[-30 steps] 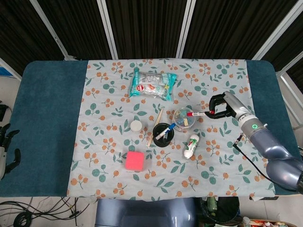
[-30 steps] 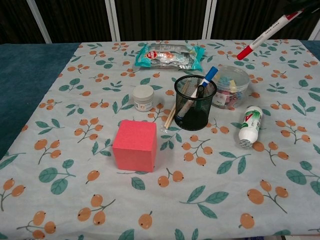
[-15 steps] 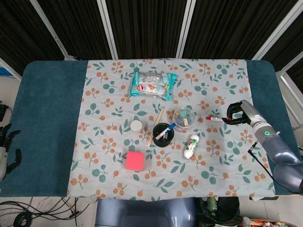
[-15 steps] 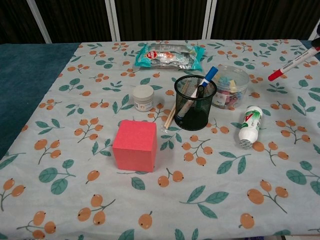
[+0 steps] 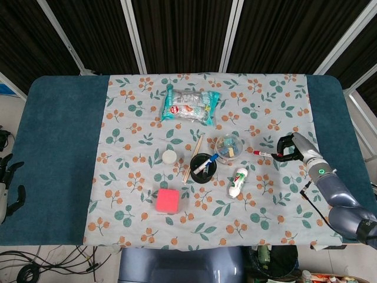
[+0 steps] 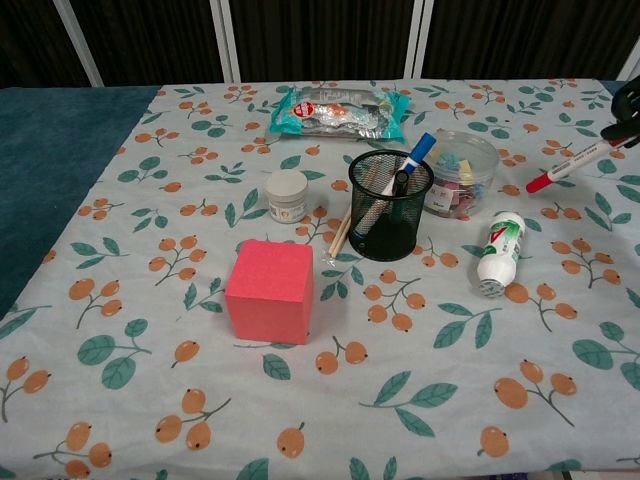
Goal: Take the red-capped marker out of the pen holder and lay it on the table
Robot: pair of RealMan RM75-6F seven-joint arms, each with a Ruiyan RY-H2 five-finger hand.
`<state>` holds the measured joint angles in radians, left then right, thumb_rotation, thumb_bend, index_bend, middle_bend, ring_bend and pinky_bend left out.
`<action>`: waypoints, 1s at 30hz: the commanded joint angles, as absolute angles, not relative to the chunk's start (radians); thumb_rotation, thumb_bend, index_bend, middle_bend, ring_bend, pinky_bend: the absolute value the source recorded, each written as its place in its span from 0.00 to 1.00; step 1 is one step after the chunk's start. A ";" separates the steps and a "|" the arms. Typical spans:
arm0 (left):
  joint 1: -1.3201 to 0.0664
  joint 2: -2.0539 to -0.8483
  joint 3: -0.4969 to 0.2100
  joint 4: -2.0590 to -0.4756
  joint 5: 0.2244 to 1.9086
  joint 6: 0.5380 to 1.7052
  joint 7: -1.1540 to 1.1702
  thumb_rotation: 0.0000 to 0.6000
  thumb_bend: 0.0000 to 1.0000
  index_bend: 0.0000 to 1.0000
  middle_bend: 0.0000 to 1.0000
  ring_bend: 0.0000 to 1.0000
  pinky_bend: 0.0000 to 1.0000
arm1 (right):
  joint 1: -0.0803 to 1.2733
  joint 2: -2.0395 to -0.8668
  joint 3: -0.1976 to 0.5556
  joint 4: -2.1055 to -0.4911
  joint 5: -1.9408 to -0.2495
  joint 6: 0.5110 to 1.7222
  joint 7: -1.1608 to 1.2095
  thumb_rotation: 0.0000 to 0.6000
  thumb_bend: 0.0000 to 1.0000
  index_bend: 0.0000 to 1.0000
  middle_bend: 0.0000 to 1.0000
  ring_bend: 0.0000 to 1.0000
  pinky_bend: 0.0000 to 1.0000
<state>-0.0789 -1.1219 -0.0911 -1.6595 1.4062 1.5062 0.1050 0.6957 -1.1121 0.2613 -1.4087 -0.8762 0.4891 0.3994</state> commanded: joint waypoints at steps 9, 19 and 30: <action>-0.078 -1.120 -0.090 -1.663 1.407 1.506 0.107 1.00 0.54 0.20 0.04 0.01 0.00 | 0.701 -1.072 0.242 -1.453 -0.916 0.424 0.383 1.00 0.23 0.34 0.31 0.23 0.25; -0.079 -1.119 -0.090 -1.661 1.407 1.505 0.104 1.00 0.54 0.20 0.04 0.01 0.00 | 0.602 -0.939 0.315 -1.626 -1.090 0.601 0.400 1.00 0.07 0.10 0.09 0.15 0.21; -0.075 -1.117 -0.086 -1.660 1.417 1.515 0.107 1.00 0.54 0.20 0.04 0.01 0.00 | 0.309 -0.894 0.212 -1.848 -1.297 1.222 0.122 1.00 0.07 0.10 0.11 0.15 0.21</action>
